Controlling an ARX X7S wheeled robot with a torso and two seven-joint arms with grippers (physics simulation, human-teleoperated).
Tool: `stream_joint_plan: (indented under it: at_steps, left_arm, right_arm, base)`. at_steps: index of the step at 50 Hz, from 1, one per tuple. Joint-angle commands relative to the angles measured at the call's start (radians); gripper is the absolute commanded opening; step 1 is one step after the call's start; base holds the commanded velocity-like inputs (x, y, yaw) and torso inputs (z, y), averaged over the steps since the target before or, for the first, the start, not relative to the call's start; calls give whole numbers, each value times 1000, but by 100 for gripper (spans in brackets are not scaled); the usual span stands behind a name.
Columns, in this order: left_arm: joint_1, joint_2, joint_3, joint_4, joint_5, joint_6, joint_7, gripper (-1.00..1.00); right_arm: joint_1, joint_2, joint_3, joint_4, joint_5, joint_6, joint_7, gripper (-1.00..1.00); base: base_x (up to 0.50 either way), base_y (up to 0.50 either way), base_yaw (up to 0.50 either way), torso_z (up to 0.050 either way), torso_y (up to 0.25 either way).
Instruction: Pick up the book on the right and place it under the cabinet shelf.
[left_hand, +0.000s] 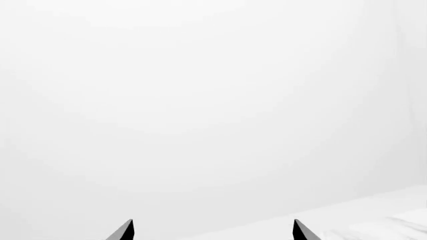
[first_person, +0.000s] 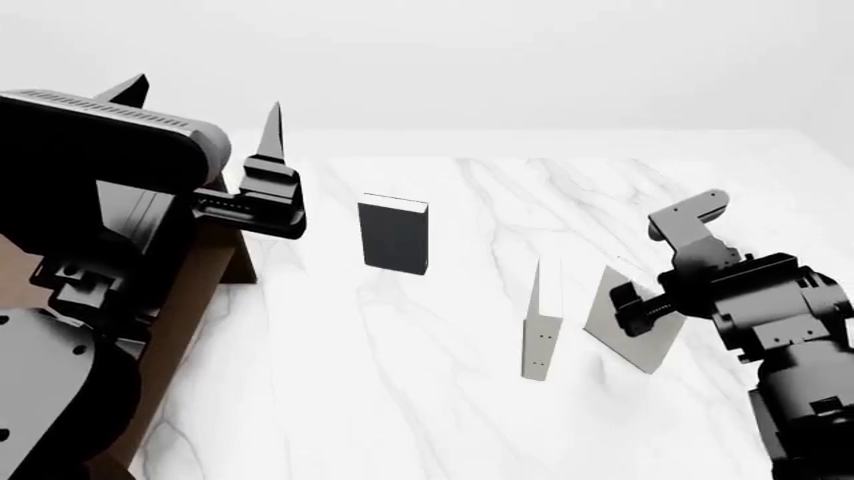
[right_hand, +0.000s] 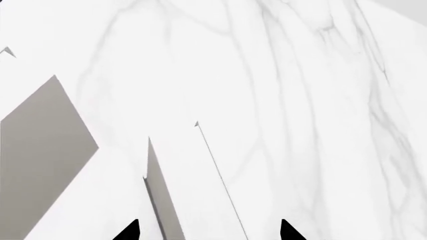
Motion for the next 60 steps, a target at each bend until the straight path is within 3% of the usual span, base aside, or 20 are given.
stream_joint_plan:
  at_steps: [1, 39, 40, 60]
  left_arm:
    - [3, -2, 2, 1, -8, 2, -7, 100]
    - [-15, -3, 15, 8, -43, -23, -40, 100]
    - [-16, -3, 15, 9, -44, -24, -41, 100]
    - [-7, -12, -10, 32, -73, -33, -50, 100]
  right_arm:
    - [12, -31, 4, 121, -5, -78, 3, 100]
    - [-17, -53, 95, 202, -73, -132, 11, 100]
    - [-17, -53, 97, 202, -75, -133, 11, -100]
    - [-5, -54, 115, 196, -97, -153, 15, -100]
  base:
    - [0, 0, 0, 0, 0]
    - [0, 0, 0, 0, 0]
    - [0, 0, 0, 0, 0]
    - [0, 0, 0, 0, 0]
